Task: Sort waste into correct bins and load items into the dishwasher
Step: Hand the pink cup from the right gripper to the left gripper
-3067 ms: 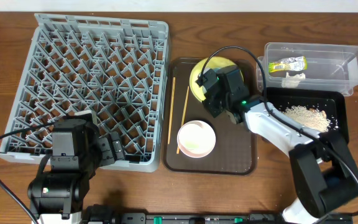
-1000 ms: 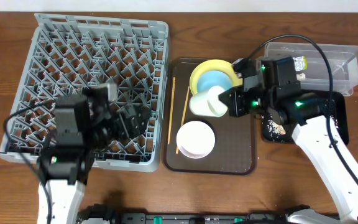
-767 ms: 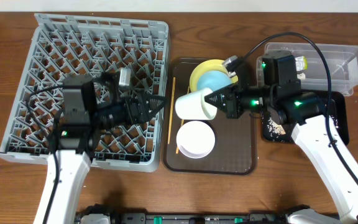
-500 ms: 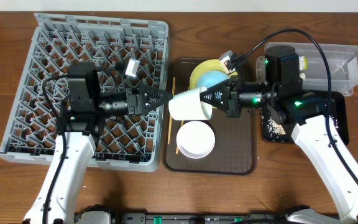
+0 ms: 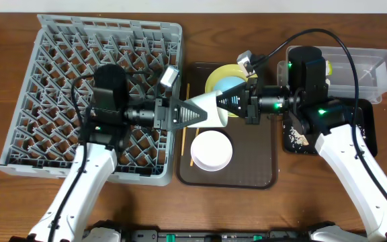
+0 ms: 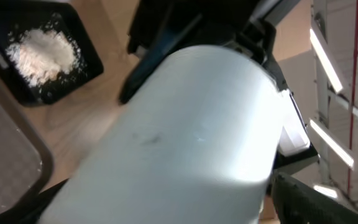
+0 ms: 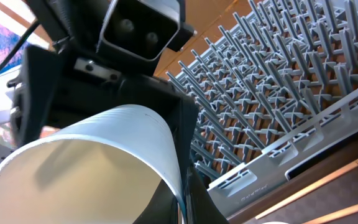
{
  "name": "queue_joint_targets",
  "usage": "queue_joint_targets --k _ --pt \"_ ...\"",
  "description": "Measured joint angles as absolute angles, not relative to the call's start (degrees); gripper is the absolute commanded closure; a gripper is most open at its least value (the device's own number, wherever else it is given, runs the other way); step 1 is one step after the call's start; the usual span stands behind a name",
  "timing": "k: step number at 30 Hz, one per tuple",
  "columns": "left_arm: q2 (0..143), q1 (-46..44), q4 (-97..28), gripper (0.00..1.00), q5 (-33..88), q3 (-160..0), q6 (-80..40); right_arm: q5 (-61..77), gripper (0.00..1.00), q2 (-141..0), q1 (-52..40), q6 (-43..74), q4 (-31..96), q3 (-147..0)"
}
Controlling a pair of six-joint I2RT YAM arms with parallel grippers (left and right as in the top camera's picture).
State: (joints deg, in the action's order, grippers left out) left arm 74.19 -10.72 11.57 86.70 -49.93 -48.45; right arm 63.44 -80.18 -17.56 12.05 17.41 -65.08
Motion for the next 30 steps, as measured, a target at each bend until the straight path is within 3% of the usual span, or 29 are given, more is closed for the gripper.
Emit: queue_joint_targets --k 14,23,30 --pt "74.2 -12.0 17.5 0.29 85.6 -50.0 -54.2 65.0 0.99 -80.2 -17.5 12.6 17.9 -65.1" --pt "74.2 -11.8 17.1 0.52 85.8 -50.0 -50.8 65.5 0.99 -80.2 -17.2 12.7 19.5 -65.1" --pt "74.2 -12.2 17.2 0.64 83.1 -50.0 -44.8 64.7 0.76 -80.2 -17.0 12.1 23.5 -65.3"
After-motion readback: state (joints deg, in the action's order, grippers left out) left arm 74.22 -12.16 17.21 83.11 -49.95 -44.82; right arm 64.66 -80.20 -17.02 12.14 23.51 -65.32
